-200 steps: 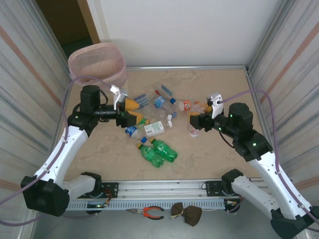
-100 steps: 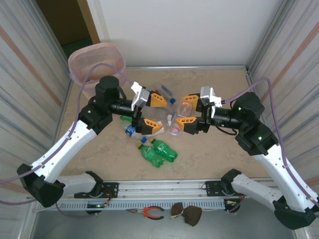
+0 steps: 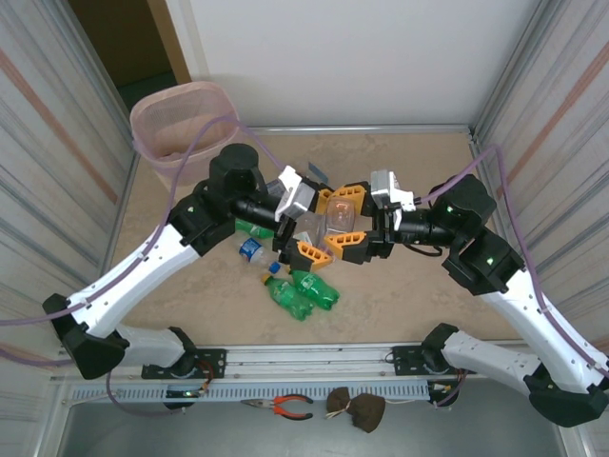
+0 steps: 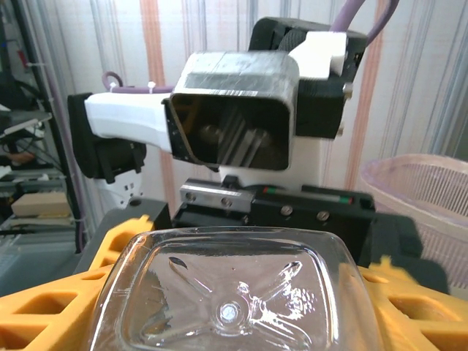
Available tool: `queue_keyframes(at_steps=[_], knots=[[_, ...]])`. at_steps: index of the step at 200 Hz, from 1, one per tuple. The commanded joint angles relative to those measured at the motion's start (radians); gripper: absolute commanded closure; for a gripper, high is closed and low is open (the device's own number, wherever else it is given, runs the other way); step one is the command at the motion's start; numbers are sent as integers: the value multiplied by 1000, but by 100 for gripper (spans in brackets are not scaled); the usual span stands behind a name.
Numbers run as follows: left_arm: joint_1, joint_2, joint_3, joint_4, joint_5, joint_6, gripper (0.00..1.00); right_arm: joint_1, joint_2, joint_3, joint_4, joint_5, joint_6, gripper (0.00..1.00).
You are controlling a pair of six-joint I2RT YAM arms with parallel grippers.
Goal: Put the plastic bottles in the bin
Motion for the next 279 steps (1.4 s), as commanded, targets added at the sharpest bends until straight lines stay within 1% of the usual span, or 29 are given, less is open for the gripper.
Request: queue_keyframes(at_steps=[1,50,83,98,156,179,199,219,254,271,279], knots=[[-13,10,30,-40,-18,39,11,9,-29,28,53,48,-27,38],[-14,22,30,-45,-12,47,21,12,-42,34,54,54,-25,38],[-15,23,33,-53,-12,58,26,14,-43,31,53,64,-26,38],[-15,26,35,-65,-12,66,30,15,-44,28,55,69,-26,38],[-15,17,45,-76,-31,83,38,17,-44,22,48,88,-30,36],[-15,11,42,-80,-52,94,39,16,-46,18,45,99,-30,31],[-15,7,43,-86,-64,102,40,17,-54,14,34,116,-32,23],[-14,-1,46,-105,-86,117,40,16,-68,8,19,135,-32,17],[11,-21,50,-139,-132,133,40,18,-99,-4,-11,179,-36,13],[34,-37,49,-156,-178,134,40,17,-118,-8,-27,203,-40,12],[47,-45,50,-163,-216,128,40,16,-125,-10,-34,214,-40,12]])
